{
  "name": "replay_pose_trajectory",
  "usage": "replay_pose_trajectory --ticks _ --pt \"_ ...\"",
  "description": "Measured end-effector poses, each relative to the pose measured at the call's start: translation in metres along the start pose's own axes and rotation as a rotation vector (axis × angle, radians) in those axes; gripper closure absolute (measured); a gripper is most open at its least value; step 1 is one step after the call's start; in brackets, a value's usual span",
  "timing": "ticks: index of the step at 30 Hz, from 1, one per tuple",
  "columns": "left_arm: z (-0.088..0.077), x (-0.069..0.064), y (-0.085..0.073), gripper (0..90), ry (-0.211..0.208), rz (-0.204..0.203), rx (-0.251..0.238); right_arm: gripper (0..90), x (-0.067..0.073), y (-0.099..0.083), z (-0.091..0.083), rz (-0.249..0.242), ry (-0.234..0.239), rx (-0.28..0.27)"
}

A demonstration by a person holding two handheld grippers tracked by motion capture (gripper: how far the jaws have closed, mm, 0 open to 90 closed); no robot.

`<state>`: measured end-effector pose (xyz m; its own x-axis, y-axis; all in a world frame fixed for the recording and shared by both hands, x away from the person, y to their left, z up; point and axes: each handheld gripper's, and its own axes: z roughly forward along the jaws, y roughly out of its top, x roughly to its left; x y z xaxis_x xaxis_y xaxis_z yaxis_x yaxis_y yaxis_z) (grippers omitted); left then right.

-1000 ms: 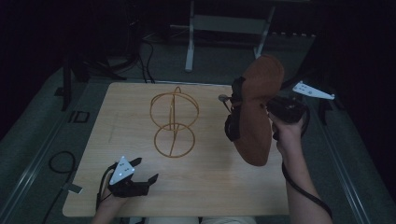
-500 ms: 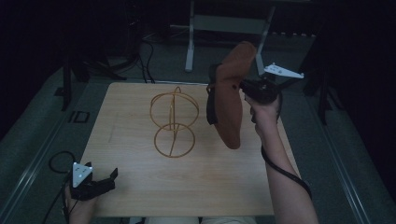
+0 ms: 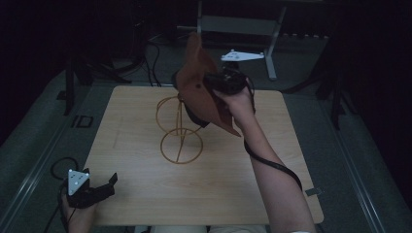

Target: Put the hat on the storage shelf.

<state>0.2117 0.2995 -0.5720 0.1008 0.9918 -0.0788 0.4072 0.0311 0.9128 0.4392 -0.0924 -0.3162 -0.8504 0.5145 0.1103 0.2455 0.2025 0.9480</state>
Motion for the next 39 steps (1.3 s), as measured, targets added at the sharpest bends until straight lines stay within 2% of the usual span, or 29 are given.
replay_pose_trajectory --ticks 3,6,9,14,17,23,25,28,31,35,39 --pt "0.000 -0.002 0.002 2.0 0.001 0.002 -0.012 86.6 0.006 -0.003 0.018 -0.012 0.010 0.062" --pt "0.002 -0.002 0.001 2.1 -0.004 0.007 -0.004 85.3 0.012 -0.006 0.032 -0.026 0.019 0.104" --pt "0.003 -0.002 -0.001 2.1 -0.009 0.003 0.006 78.5 0.016 -0.010 0.043 -0.031 0.043 0.148" --pt "0.002 -0.001 -0.001 2.1 -0.013 -0.002 0.006 50.8 0.025 -0.015 0.055 -0.048 0.069 0.176" --pt "0.003 -0.002 -0.003 2.1 -0.016 -0.001 0.011 41.7 0.029 -0.020 0.058 -0.081 0.054 0.176" --pt "0.004 -0.004 -0.004 2.1 -0.015 0.003 0.021 27.4 0.037 -0.029 0.056 -0.155 0.035 0.148" --pt "0.004 -0.005 -0.004 2.1 -0.010 0.003 0.021 20.2 0.042 -0.032 0.057 -0.244 0.022 0.153" --pt "0.004 -0.006 -0.005 2.1 -0.011 0.004 0.022 16.7 0.050 -0.035 0.058 -0.313 -0.005 0.160" --pt "0.005 -0.005 -0.006 2.1 -0.012 0.001 0.028 13.8 0.050 -0.035 0.052 -0.317 0.009 0.183" --pt "0.006 -0.003 -0.008 2.1 -0.009 -0.003 0.037 13.8 0.043 -0.034 0.035 -0.288 0.031 0.142" --pt "0.006 -0.003 -0.009 2.0 -0.003 -0.002 0.036 13.8 0.035 -0.034 0.016 -0.269 0.014 0.123"
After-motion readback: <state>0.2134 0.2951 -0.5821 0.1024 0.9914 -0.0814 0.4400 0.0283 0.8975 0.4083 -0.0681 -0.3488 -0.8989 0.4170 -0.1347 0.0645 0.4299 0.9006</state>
